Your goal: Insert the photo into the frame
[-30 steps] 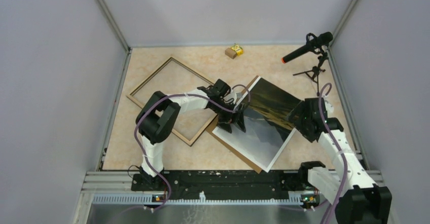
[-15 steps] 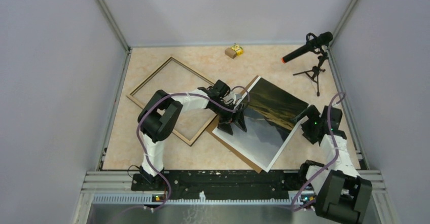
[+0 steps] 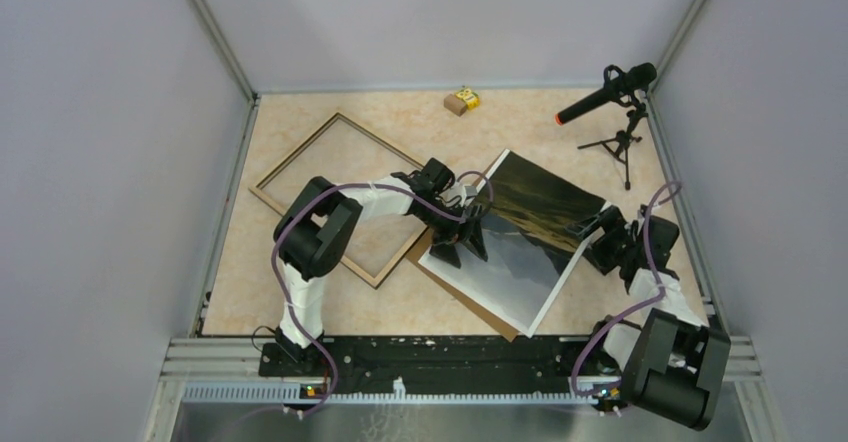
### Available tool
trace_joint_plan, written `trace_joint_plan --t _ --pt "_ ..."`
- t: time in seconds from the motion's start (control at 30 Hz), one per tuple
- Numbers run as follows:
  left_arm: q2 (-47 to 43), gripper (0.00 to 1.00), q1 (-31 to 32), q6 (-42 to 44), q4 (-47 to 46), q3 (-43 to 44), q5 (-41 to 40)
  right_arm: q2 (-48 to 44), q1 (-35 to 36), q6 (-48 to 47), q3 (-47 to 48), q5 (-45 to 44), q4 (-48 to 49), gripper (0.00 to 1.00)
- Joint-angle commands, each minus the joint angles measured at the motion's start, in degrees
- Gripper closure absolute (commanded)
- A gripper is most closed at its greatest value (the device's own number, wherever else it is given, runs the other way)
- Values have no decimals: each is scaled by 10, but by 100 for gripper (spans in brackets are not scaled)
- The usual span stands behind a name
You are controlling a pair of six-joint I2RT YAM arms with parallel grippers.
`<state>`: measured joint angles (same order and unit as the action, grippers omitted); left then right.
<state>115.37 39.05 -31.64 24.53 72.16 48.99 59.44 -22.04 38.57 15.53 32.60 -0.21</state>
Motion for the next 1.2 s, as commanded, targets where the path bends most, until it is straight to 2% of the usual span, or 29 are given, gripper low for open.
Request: trace_joint_plan --t 0.0,0.23,0.4,0.53,0.63,0.77,0.93,1.07,1.17 --pt "30 2 1 18 2 -1 -50 -29 -3 27 -2 61 61 17" --pt "32 2 1 17 2 1 -48 -93 -3 61 5 81 46 21" --pt "28 2 2 16 -1 1 -43 -81 6 81 -7 91 83 25" --pt "22 2 2 21 -1 0 -47 -66 51 98 -8 64 114 27" --pt "20 2 2 20 -4 -1 -40 -70 101 99 1 9 106 31" --pt "8 2 2 25 -8 -5 -41 -88 155 84 27 -93 39 45" --pt "-43 2 4 32 -39 -19 -48 -102 206 41 79 -203 -54 70" --pt "-113 2 5 55 -40 -23 -117 -102 217 8 131 -238 -113 93" --pt "-183 2 5 75 -34 -22 -188 -114 246 -17 169 -258 -140 100"
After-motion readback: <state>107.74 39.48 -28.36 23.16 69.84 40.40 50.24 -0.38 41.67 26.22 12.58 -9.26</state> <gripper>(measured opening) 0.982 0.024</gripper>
